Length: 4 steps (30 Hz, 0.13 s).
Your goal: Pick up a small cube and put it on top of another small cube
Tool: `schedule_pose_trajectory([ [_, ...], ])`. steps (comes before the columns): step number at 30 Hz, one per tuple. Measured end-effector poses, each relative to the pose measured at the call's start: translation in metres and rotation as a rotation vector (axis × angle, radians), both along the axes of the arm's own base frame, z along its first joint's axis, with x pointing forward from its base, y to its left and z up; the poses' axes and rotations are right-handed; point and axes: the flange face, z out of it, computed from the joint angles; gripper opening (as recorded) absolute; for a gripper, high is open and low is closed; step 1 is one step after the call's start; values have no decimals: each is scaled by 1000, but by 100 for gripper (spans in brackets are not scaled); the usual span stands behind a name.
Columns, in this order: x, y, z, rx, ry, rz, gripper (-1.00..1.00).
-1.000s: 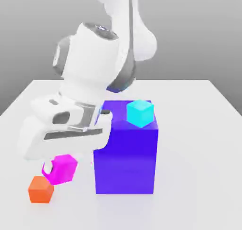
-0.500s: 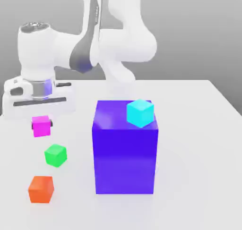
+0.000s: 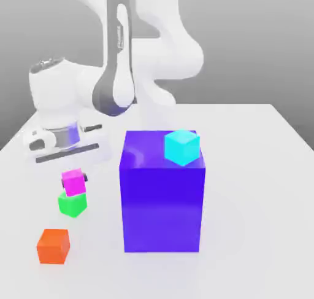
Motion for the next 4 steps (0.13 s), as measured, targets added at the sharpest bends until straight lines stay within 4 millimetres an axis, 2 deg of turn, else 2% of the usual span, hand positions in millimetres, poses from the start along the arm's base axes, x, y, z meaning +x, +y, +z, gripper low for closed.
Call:
schedule_pose_trajectory([
  [3, -4, -2, -9, -34, 8, -2, -100],
  [4, -6, -3, -12, -48, 12, -2, 100],
])
